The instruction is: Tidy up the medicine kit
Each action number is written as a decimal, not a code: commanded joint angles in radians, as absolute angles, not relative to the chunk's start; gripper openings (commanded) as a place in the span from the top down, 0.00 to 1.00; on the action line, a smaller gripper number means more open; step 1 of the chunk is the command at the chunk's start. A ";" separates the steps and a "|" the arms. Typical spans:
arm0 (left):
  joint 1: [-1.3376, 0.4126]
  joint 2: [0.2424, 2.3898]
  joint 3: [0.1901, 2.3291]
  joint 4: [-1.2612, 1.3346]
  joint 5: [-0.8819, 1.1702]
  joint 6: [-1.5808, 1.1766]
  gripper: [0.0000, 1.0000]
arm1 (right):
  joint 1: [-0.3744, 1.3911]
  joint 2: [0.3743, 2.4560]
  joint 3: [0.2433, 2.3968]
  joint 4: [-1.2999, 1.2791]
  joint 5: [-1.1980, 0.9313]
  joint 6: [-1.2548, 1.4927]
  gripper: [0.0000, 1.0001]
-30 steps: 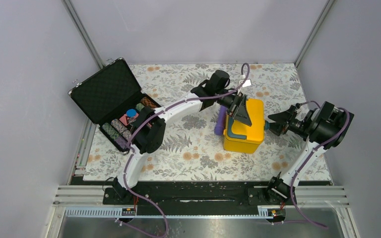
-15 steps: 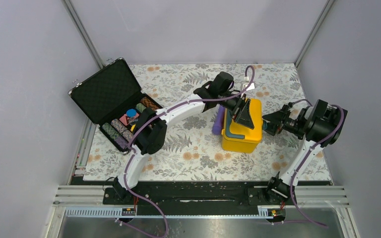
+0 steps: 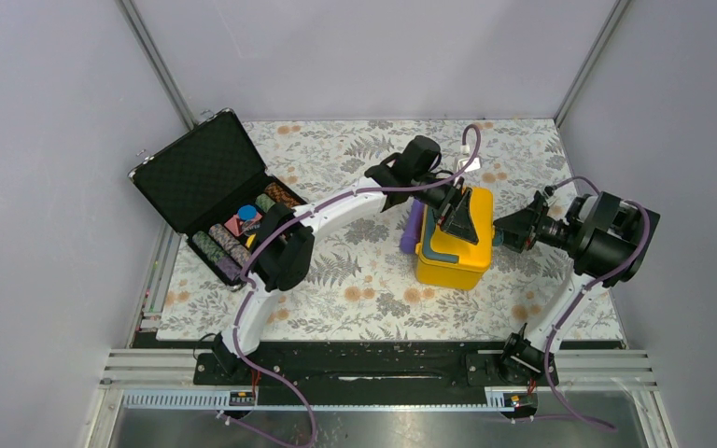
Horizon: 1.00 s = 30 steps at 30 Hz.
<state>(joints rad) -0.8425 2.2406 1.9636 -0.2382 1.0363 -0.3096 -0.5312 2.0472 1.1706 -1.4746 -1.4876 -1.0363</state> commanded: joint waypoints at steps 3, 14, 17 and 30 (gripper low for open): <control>-0.837 2.296 1.929 -0.390 0.890 -0.276 0.06 | -0.531 1.948 1.177 -1.694 -1.490 -0.995 0.28; -0.836 2.299 1.920 -0.390 0.881 -0.276 0.07 | -0.555 1.919 1.185 -1.692 -1.456 -0.994 0.29; -0.836 2.299 1.922 -0.390 0.880 -0.275 0.07 | -0.555 1.912 1.178 -1.692 -1.456 -0.992 0.29; -0.837 2.313 1.936 -0.387 0.880 -0.279 0.07 | -0.555 1.874 1.171 -1.683 -1.400 -0.982 0.38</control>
